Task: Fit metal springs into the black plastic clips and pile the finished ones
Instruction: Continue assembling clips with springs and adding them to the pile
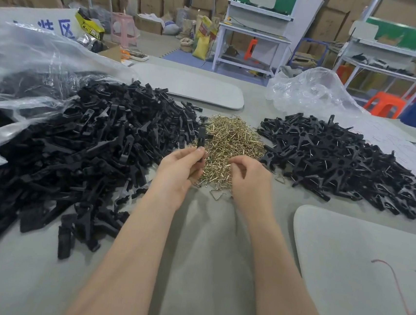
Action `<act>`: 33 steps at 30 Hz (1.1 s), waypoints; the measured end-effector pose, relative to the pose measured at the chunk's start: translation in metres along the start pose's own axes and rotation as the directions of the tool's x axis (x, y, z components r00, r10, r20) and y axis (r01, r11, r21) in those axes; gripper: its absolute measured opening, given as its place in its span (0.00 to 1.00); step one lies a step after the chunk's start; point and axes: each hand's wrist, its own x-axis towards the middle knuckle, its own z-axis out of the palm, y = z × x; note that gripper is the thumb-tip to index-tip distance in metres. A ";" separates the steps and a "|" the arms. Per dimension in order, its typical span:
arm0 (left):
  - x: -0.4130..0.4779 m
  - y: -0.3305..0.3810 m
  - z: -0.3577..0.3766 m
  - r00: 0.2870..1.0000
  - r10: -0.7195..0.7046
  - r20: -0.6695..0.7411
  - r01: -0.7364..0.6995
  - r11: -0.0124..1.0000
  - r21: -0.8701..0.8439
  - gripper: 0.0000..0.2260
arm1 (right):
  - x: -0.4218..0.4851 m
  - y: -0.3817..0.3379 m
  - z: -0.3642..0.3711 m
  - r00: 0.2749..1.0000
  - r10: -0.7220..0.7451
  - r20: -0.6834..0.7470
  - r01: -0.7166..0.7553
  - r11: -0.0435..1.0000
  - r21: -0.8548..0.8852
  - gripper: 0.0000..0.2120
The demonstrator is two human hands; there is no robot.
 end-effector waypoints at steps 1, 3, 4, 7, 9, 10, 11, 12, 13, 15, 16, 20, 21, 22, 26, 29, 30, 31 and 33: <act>0.000 0.000 0.000 1.000 0.001 -0.007 0.000 1.000 0.004 0.01 | 0.002 0.002 -0.002 1.000 -0.004 0.022 0.005 0.999 -0.054 0.11; 0.000 -0.001 0.001 1.000 0.000 -0.012 0.000 1.000 0.005 0.02 | 0.005 0.005 -0.005 0.995 0.040 0.097 -0.027 0.991 -0.132 0.13; 0.000 -0.001 0.001 1.000 0.003 -0.013 -0.003 1.000 0.010 0.03 | 0.006 0.006 -0.006 0.990 0.064 0.126 -0.046 0.988 -0.145 0.13; 0.000 -0.002 0.003 0.998 0.050 -0.025 -0.048 0.995 0.084 0.04 | 0.005 0.003 -0.008 0.993 0.077 0.091 -0.073 0.996 -0.051 0.13; -0.001 -0.004 0.003 0.995 0.095 -0.027 -0.090 0.983 0.160 0.06 | 0.004 0.000 -0.011 0.998 0.060 0.003 -0.060 0.994 0.088 0.10; -0.001 -0.005 0.004 0.991 0.128 -0.032 -0.118 0.966 0.230 0.06 | 0.004 -0.002 -0.013 0.998 0.059 -0.028 -0.054 0.987 0.149 0.08; -0.001 -0.006 0.004 0.985 0.171 -0.035 -0.151 0.932 0.330 0.07 | 0.004 -0.004 -0.013 0.997 0.062 -0.041 -0.052 0.978 0.201 0.07; -0.001 -0.007 0.004 0.974 0.223 -0.027 -0.189 0.878 0.439 0.07 | 0.003 -0.006 -0.014 0.997 0.068 -0.047 -0.054 0.968 0.245 0.07; -0.001 -0.008 0.004 0.960 0.279 -0.008 -0.228 0.804 0.549 0.07 | 0.003 -0.006 -0.014 0.995 0.080 -0.052 -0.062 0.956 0.286 0.07; -0.003 -0.011 0.004 0.925 0.375 0.056 -0.296 0.623 0.724 0.07 | 0.004 -0.007 -0.014 0.991 0.120 -0.056 -0.091 0.924 0.371 0.08; -0.004 -0.013 0.005 0.907 0.409 0.099 -0.329 0.543 0.772 0.07 | 0.004 -0.008 -0.015 0.988 0.145 -0.052 -0.111 0.903 0.416 0.08; -0.005 -0.019 0.007 0.840 0.477 0.258 -0.428 0.293 0.855 0.07 | 0.006 -0.008 -0.017 0.977 0.214 -0.002 -0.182 0.839 0.513 0.07; -0.005 -0.019 0.006 0.828 0.484 0.283 -0.443 0.256 0.859 0.07 | 0.007 -0.008 -0.017 0.975 0.221 0.010 -0.195 0.838 0.510 0.07; -0.004 -0.020 0.006 0.815 0.493 0.305 -0.460 0.229 0.858 0.08 | 0.006 -0.007 -0.016 0.974 0.227 0.020 -0.206 0.844 0.496 0.06; -0.003 -0.023 0.005 0.765 0.527 0.370 -0.515 0.155 0.843 0.10 | 0.006 -0.004 -0.015 0.971 0.239 0.003 -0.219 0.885 0.412 0.08; -0.002 -0.024 0.005 0.764 0.527 0.372 -0.511 0.142 0.848 0.10 | 0.007 -0.004 -0.015 0.968 0.248 -0.027 -0.218 0.895 0.390 0.08; -0.002 -0.024 0.005 0.767 0.526 0.368 -0.508 0.145 0.849 0.10 | 0.007 -0.004 -0.015 0.968 0.249 -0.032 -0.218 0.898 0.381 0.08; -0.002 -0.024 0.005 0.769 0.525 0.366 -0.506 0.149 0.850 0.10 | 0.007 -0.003 -0.015 0.968 0.247 -0.037 -0.217 0.904 0.368 0.09; -0.002 -0.024 0.005 0.767 0.528 0.363 -0.506 0.150 0.850 0.10 | 0.007 -0.002 -0.014 0.969 0.243 -0.045 -0.215 0.917 0.336 0.09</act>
